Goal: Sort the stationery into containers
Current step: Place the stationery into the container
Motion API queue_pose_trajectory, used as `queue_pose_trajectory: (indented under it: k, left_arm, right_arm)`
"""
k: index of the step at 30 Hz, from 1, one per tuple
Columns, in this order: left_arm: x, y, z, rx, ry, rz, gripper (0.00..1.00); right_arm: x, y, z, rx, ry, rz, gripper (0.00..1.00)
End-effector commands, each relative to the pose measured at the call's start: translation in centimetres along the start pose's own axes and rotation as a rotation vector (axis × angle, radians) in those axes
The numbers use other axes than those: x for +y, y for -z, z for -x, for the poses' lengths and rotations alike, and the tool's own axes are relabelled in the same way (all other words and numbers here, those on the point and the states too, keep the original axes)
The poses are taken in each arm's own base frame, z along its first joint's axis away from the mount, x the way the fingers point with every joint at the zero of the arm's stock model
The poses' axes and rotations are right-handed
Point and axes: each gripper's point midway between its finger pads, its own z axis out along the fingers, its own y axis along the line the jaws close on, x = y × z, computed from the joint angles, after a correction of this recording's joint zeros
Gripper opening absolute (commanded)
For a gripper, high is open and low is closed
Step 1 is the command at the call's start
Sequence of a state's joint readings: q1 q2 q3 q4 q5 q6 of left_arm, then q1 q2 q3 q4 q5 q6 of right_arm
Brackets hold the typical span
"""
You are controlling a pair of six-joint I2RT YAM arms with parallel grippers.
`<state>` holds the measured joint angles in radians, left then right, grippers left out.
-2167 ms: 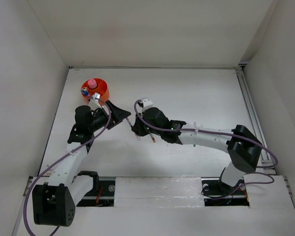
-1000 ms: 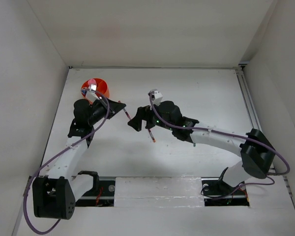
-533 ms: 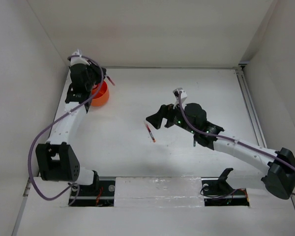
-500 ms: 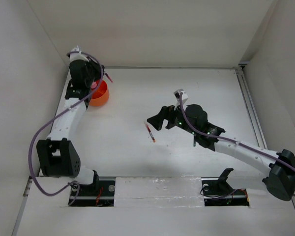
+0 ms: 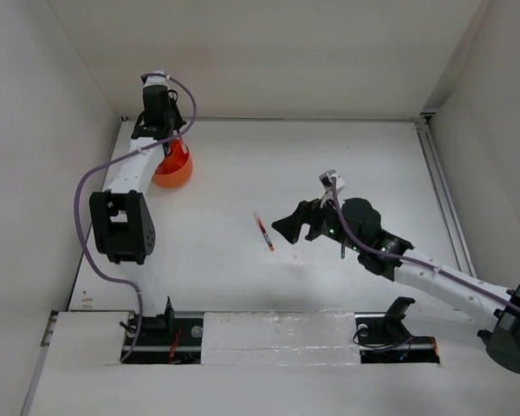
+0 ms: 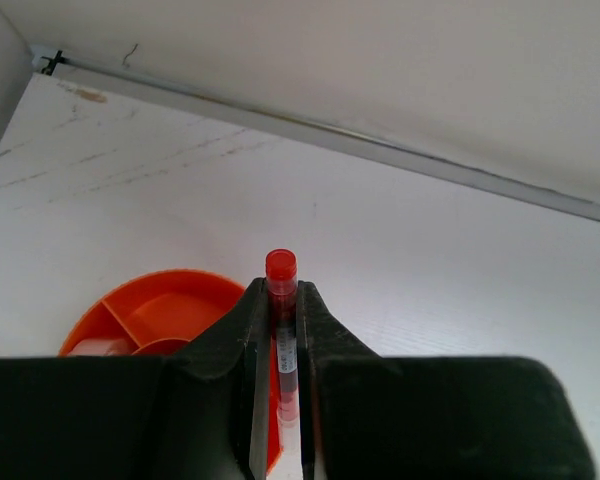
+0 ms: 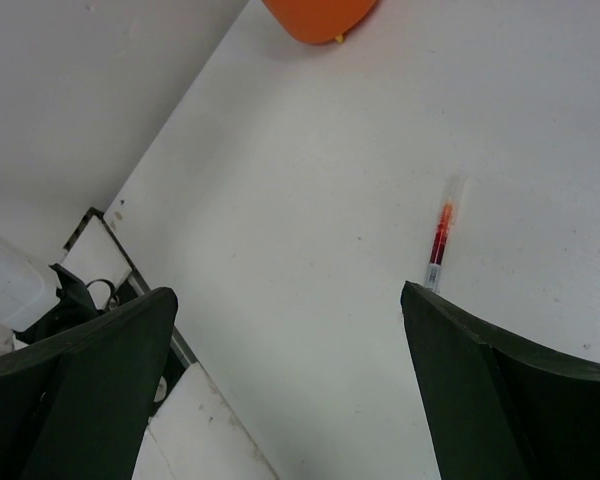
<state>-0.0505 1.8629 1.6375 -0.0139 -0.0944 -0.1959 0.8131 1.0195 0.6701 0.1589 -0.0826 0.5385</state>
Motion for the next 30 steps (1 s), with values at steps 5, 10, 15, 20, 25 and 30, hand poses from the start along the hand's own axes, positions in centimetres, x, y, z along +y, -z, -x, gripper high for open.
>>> queue_pose_trajectory:
  k: [5, 10, 15, 20, 25, 30]
  left_arm:
    - [1.9, 1.0, 3.5, -0.1, -0.077, 0.085, 0.0]
    - [1.8, 0.7, 3.1, -0.106, -0.089, 0.075, 0.0]
    - [2.0, -0.5, 1.3, -0.076, -0.105, 0.072, 0.0]
    - [2.2, -1.4, -0.5, -0.039, -0.103, 0.07, 0.0]
    - [2.1, -2.0, -1.2, -0.029, -0.095, 0.063, 0.0]
    - [2.5, -2.4, -2.4, -0.011, -0.089, 0.076, 0.0]
  right_arm:
    - [0.0, 0.6, -0.6, 0.008, 0.014, 0.004, 1.0]
    - [-0.2, 0.8, -0.9, 0.016, 0.013, -0.001, 1.0]
    - [-0.1, 1.3, -0.9, 0.01, 0.013, 0.003, 1.0]
    - [-0.2, 1.7, -0.7, 0.004, 0.014, -0.004, 1.0]
    - [-0.2, 1.7, -0.7, 0.004, 0.014, -0.004, 1.0]
    - [-0.2, 1.7, -0.7, 0.004, 0.014, -0.004, 1.0]
